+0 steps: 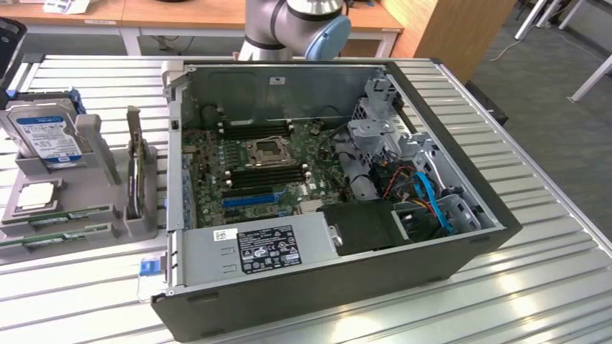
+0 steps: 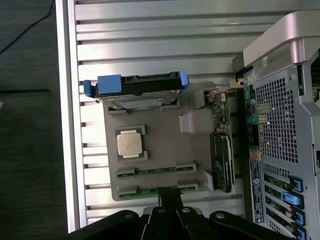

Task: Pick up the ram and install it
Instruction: 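Reach for the ram, then pick up the ram and move it above insertion slot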

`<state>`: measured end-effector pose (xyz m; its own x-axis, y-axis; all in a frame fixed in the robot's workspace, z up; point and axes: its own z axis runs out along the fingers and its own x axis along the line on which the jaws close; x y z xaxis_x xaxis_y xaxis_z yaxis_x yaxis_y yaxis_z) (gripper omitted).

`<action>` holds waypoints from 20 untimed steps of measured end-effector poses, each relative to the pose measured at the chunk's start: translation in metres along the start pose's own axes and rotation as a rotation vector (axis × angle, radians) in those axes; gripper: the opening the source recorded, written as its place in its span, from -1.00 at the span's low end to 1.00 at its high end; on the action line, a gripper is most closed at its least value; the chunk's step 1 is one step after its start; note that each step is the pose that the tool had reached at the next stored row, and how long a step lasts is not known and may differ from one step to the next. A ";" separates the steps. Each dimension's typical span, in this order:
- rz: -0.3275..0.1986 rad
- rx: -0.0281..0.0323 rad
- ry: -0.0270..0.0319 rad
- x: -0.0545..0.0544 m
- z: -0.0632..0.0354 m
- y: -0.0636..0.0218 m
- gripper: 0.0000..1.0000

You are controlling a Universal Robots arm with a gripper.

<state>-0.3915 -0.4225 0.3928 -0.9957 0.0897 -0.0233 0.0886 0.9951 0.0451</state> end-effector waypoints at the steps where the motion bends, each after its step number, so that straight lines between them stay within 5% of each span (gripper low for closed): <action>1: 0.000 0.0000 0.0000 0.000 0.0000 0.0000 -0.80; 20: -0.007 -0.0001 0.0003 0.000 0.0000 0.0000 -0.80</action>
<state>-0.3915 -0.4225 0.3928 -0.9963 0.0828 -0.0233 0.0817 0.9956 0.0450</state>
